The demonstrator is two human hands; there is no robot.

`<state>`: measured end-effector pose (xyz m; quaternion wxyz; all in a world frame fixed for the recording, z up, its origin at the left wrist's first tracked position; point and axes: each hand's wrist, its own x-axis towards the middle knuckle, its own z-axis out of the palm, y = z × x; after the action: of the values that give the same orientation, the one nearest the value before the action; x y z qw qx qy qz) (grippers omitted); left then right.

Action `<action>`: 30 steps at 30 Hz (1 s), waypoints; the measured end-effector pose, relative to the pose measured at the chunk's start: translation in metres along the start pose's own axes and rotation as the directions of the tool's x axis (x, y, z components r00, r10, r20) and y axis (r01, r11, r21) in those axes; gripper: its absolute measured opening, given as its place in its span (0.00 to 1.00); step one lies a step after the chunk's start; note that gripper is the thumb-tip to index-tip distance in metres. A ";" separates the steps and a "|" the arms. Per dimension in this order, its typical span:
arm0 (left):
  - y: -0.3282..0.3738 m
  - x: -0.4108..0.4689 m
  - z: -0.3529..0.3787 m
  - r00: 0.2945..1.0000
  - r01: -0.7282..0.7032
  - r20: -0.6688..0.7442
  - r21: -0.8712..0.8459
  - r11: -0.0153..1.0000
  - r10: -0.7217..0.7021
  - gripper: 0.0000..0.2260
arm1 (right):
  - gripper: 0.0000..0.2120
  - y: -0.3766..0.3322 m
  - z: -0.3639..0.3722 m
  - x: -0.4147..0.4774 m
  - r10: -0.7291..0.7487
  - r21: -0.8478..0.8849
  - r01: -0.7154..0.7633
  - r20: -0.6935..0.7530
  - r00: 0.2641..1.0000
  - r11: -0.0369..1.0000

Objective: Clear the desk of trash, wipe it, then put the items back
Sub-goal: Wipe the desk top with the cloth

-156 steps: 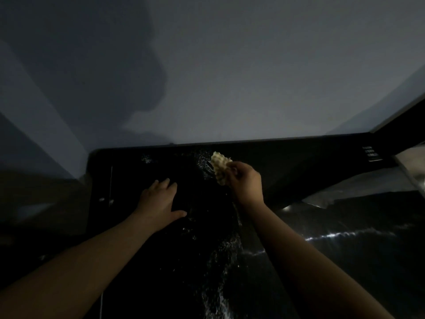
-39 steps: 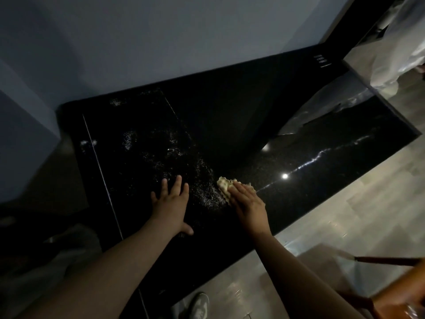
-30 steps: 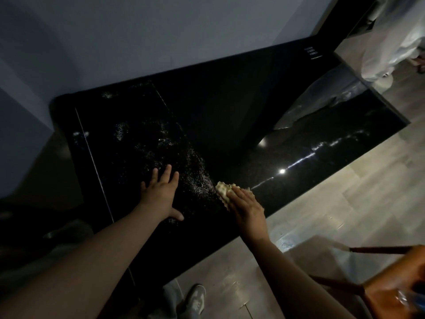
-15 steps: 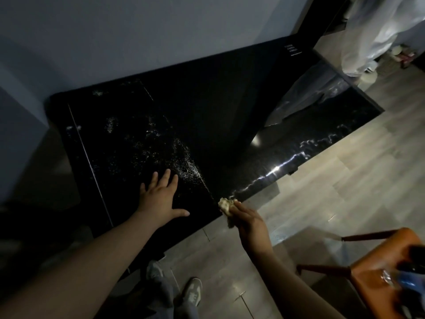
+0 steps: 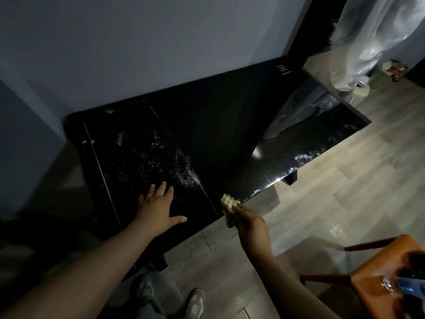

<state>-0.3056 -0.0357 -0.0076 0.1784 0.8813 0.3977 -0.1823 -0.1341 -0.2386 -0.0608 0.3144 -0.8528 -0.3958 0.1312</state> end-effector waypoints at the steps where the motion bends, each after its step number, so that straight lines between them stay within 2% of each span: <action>1: -0.003 -0.001 -0.003 1.000 0.000 -0.002 0.003 1.000 0.000 0.44 | 0.17 -0.006 -0.001 0.004 -0.003 0.006 0.003 -0.013 1.000 1.000; 11: -0.057 0.031 -0.047 0.999 -0.026 0.021 0.019 0.999 0.025 0.42 | 0.16 -0.072 0.015 0.061 -0.037 0.018 0.037 -0.036 0.999 0.999; 17: -0.116 0.065 -0.081 0.997 -0.070 0.013 -0.011 0.997 0.070 0.41 | 0.17 -0.134 0.047 0.108 0.021 0.032 -0.020 -0.025 0.999 0.999; 30: -0.218 0.176 -0.120 0.989 -0.148 0.008 0.022 0.989 0.148 0.41 | 0.16 -0.223 0.129 0.223 0.062 0.124 -0.046 -0.127 0.990 0.991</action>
<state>-0.3427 0.2666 -0.0212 0.1827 0.9099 0.3284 -0.1756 -0.1822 0.0949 -0.0113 0.3870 -0.8493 -0.3424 0.1076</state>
